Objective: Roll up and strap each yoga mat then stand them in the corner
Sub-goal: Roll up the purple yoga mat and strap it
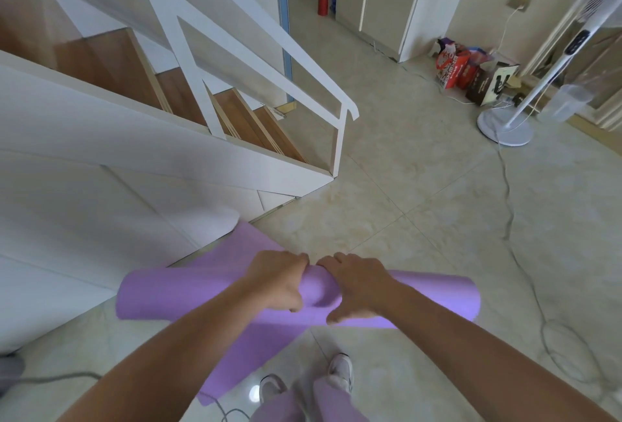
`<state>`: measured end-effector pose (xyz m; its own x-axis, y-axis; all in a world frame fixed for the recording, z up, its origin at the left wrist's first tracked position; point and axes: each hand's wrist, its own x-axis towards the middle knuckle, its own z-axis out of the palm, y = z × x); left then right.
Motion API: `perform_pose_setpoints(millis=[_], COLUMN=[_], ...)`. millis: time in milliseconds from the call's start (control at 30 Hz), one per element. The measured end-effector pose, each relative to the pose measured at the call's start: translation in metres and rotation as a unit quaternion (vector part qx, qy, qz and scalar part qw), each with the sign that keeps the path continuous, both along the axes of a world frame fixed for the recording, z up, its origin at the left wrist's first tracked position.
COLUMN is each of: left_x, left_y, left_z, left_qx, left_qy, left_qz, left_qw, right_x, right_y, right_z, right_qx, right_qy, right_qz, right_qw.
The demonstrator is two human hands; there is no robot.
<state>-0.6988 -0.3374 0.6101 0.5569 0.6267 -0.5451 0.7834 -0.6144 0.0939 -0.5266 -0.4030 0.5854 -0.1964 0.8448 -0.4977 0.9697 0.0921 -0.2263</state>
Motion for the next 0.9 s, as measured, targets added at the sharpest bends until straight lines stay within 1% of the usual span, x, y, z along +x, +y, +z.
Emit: perform_pose_setpoints(millis=[33,67,100,133,167,233,267,300,333,367,400,433,500,533,567,600,633,667,700,733,767,800,833,867,900], left_x=[-0.001,-0.001,-0.001,-0.001,0.0,0.003,0.006,0.008,0.009,0.008,0.007,0.006,0.003,0.001,0.001,0.0,0.001,0.001,0.003,0.006,0.008,0.009,0.008,0.007,0.004], left_y=[0.007,0.012,0.013,0.013,0.011,0.001,-0.005,-0.009,-0.01,-0.008,-0.004,0.002,0.017,0.024,0.029,0.031,0.031,0.029,0.026,0.021,0.016,0.013,0.013,0.016,0.022], left_z=[0.004,0.007,0.01,0.013,0.016,0.014,0.012,0.011,0.011,0.011,0.012,0.014,0.023,0.027,0.03,0.033,0.038,0.04,0.04,0.036,0.032,0.028,0.026,0.026,0.027], left_qx=[-0.063,-0.109,-0.13,-0.125,-0.092,0.038,0.107,0.155,0.175,0.167,0.136,0.089,-0.043,-0.107,-0.151,-0.168,-0.157,-0.116,-0.051,0.025,0.098,0.15,0.169,0.157,0.12], left_qy=[0.003,0.007,0.011,0.014,0.02,0.036,0.038,0.034,0.025,0.018,0.01,0.009,0.018,0.021,0.023,0.024,0.027,0.036,0.051,0.063,0.064,0.056,0.045,0.036,0.032], left_qz=[0.036,0.058,0.063,0.053,0.028,-0.063,-0.103,-0.125,-0.125,-0.107,-0.079,-0.042,0.038,0.068,0.082,0.085,0.075,0.044,-0.006,-0.06,-0.103,-0.126,-0.124,-0.104,-0.071], left_qw=[0.997,0.992,0.989,0.991,0.995,0.997,0.988,0.979,0.976,0.98,0.987,0.995,0.998,0.992,0.985,0.982,0.984,0.992,0.997,0.996,0.988,0.979,0.977,0.981,0.99], right_x=[-0.002,-0.002,-0.002,-0.002,0.0,0.006,0.009,0.011,0.012,0.011,0.009,0.007,0.0,-0.002,-0.002,-0.001,0.001,0.003,0.007,0.01,0.014,0.016,0.017,0.016,0.013], right_y=[-0.003,-0.005,-0.004,-0.001,0.003,0.011,0.014,0.016,0.017,0.015,0.013,0.01,0.004,0.003,0.004,0.007,0.012,0.017,0.022,0.027,0.03,0.033,0.035,0.034,0.033], right_z=[-0.002,-0.002,-0.001,0.001,0.004,0.011,0.015,0.017,0.018,0.021,0.023,0.022,0.013,0.01,0.01,0.013,0.016,0.021,0.025,0.029,0.031,0.033,0.034,0.037,0.037], right_qx=[0.038,0.057,0.054,0.036,0.01,-0.037,-0.056,-0.071,-0.08,-0.083,-0.072,-0.04,0.048,0.08,0.091,0.085,0.062,0.028,-0.009,-0.045,-0.073,-0.091,-0.1,-0.102,-0.087], right_qy=[-0.029,-0.04,-0.035,-0.025,-0.011,0.036,0.067,0.092,0.106,0.106,0.089,0.05,-0.037,-0.053,-0.05,-0.039,-0.023,-0.006,0.023,0.064,0.106,0.138,0.152,0.148,0.122], right_qz=[0.024,0.027,0.016,0.0,-0.014,-0.052,-0.072,-0.084,-0.087,-0.084,-0.068,-0.034,0.033,0.039,0.03,0.019,0.009,-0.007,-0.032,-0.061,-0.09,-0.108,-0.11,-0.099,-0.072], right_qw=[0.999,0.997,0.998,0.999,1.0,0.997,0.994,0.99,0.987,0.987,0.991,0.997,0.998,0.995,0.994,0.995,0.998,1.0,0.999,0.995,0.988,0.98,0.977,0.979,0.986])
